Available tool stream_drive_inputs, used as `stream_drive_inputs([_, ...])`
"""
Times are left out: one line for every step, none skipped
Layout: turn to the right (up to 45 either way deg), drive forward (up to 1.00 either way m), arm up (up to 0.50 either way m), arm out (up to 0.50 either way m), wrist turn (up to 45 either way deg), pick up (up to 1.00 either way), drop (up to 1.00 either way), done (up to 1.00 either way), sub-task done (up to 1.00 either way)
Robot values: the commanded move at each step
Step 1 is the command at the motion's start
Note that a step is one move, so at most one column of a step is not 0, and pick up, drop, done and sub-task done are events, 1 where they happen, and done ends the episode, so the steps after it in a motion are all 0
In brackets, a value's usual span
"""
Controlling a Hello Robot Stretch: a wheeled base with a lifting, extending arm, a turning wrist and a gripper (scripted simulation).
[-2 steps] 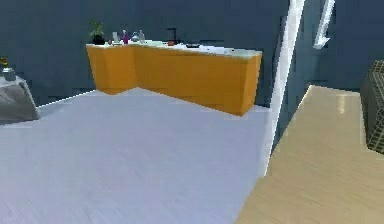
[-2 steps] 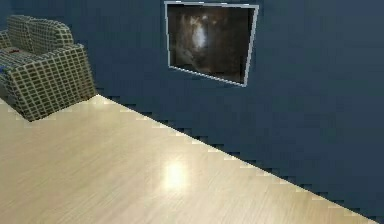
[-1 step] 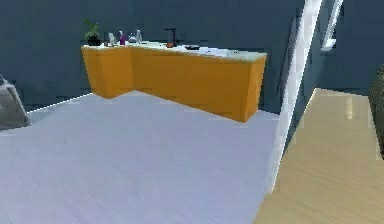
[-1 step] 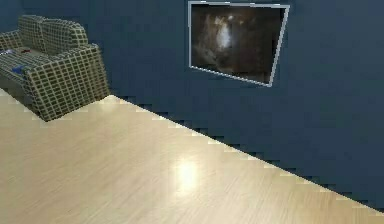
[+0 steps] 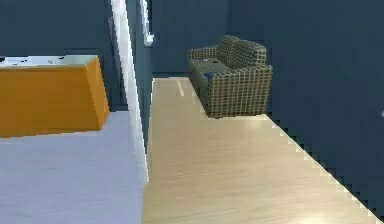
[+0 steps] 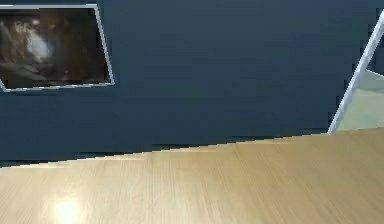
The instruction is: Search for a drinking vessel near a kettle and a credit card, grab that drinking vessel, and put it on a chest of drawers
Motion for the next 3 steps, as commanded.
stream_drive_inputs([36.0, 0.0, 0.0, 0.0, 0.0, 0.0, 0.0, 0.0, 0.0])
stream_drive_inputs([0.0, 0.15, 0.0, 0.0, 0.0, 0.0, 0.0, 0.0, 0.0])
stream_drive_inputs([-45.0, 0.0, 0.0, 0.0, 0.0, 0.0, 0.0, 0.0, 0.0])
